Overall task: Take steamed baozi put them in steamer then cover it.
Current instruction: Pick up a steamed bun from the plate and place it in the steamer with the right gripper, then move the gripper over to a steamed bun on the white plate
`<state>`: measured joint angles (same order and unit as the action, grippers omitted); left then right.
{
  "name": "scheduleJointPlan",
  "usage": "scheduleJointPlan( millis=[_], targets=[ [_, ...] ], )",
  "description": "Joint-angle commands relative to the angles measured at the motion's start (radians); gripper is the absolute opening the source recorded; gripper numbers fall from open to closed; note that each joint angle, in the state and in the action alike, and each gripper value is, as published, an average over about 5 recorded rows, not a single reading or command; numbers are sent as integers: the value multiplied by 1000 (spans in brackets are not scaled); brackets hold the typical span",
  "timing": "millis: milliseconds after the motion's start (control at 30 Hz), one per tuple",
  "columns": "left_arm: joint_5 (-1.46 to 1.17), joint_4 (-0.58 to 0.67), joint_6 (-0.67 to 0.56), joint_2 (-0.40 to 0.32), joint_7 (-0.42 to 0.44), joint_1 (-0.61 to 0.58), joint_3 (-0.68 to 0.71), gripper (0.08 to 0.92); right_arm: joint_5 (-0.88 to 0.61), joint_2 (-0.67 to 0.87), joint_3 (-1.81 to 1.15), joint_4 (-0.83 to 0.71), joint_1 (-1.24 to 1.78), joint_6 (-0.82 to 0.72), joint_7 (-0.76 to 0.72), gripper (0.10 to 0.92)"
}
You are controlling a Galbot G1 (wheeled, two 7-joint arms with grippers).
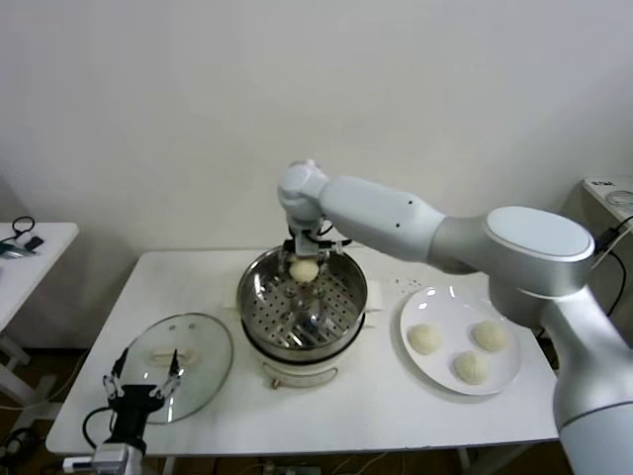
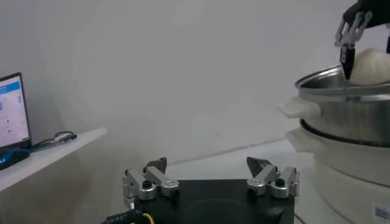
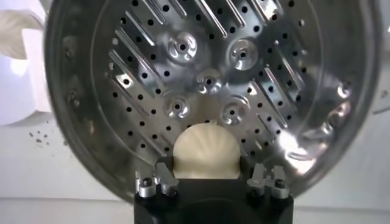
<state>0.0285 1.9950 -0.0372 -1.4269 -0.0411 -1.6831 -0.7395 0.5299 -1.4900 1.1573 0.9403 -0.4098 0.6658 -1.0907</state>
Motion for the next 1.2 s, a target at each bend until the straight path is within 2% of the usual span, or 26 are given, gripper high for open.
scheduleJointPlan(
  millis=[33,167,300,433,600,800,933,1067,1200],
  targets=[
    [-1,-2,0,-1,0,0,-2,823,81,-19,-13,-7,52,19,13,696],
    [-9,-11,2,2,-3,9,-11,823,110,-19,-21,-6,65,17,20,698],
    [-9,-13,3,5,-3,10,-14,823,122,-18,-34,-4,64,12,18,755],
    [-5,-11,2,3,-3,4,-11,823,76,-7,-44,12,43,9,-7,815],
    [-2,-8,5,2,-8,1,-10,823,-18,30,-43,46,-3,-8,-51,822],
    [-8,0,19,10,-21,5,-6,823,-231,108,-9,106,-128,-59,-109,823],
    [-8,5,22,14,-18,7,-2,823,-443,202,82,162,-252,-138,-122,823],
    [-8,10,26,15,-16,8,2,823,-661,343,184,218,-332,-255,-49,823],
    [-8,11,29,26,-14,7,9,823,-812,481,290,301,-399,-466,51,823]
  ],
)
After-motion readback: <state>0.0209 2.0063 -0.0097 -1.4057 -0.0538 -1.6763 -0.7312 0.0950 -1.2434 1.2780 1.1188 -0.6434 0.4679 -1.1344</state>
